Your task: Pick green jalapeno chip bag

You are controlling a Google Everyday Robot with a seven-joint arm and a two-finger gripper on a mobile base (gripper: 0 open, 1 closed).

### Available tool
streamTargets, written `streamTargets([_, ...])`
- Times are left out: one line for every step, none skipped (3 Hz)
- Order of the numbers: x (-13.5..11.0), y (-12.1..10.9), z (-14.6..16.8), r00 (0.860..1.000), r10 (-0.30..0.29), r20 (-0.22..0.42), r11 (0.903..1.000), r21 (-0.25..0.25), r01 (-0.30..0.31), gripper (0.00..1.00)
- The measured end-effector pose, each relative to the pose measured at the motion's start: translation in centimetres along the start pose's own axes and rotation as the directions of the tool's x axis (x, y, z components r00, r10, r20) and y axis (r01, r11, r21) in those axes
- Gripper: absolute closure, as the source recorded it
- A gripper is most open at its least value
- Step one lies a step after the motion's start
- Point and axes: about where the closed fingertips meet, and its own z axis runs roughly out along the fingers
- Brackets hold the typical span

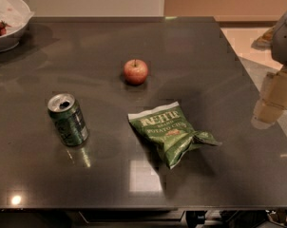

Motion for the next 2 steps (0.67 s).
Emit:
streamTargets([0.0,0.0,0.0,1.0,0.0,0.0,1.0,0.0,0.0,0.0])
streamTargets([-1.4,0.5,1.2,0.999,-0.018,0.044,0.9996,-0.02,0.019,0.0])
